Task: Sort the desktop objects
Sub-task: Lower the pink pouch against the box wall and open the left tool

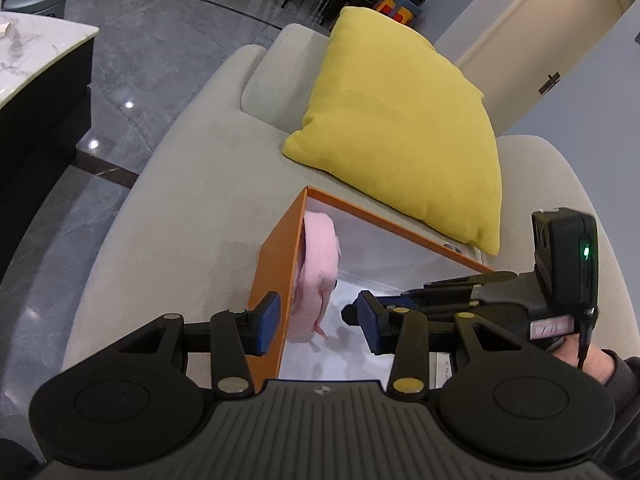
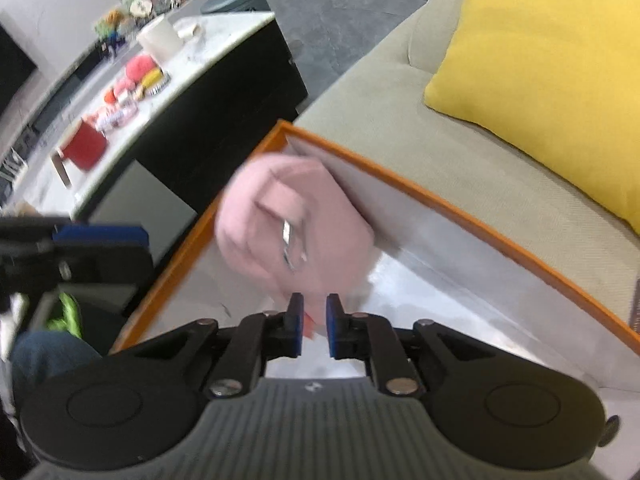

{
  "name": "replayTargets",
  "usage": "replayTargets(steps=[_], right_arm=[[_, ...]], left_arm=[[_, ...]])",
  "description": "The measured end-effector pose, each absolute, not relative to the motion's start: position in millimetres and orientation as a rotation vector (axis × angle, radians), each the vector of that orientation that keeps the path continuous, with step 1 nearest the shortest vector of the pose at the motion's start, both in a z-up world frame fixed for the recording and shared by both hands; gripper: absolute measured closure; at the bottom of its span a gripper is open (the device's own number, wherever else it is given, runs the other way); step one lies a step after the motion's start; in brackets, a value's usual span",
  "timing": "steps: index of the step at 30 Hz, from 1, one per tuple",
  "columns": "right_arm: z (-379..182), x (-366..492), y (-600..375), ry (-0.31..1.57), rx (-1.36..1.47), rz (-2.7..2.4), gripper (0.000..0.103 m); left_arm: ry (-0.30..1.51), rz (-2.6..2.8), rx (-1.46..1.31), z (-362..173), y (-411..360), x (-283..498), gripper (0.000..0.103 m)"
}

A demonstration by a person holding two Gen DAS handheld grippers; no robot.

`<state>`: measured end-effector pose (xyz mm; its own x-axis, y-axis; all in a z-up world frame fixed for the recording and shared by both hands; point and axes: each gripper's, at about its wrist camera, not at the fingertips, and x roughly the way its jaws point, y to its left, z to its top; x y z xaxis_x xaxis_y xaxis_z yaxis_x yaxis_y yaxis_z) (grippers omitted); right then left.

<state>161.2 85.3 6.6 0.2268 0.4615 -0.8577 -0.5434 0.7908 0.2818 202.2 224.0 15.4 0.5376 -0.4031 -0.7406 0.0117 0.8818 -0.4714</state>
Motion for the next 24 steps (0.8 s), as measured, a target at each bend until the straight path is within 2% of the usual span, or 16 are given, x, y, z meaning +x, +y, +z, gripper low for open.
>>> replayTargets(steps=[5,10,24], right_arm=[[-15.9,158.2,84.9,1.139,-0.184,0.641,0.089],[-30.1,165.0,93.3,1.146,-0.168,0.634,0.089],[-25.8,177.9,102.1,1.096,-0.18,0.616,0.089]], left_arm=[[1.014,-0.259,-0.442,2.6,219.0,205.6,0.055],[1.017,-0.253,-0.428,-0.9,218.2,204.3,0.057],[1.009,-0.247,-0.398,0.5,214.9,207.3,0.059]])
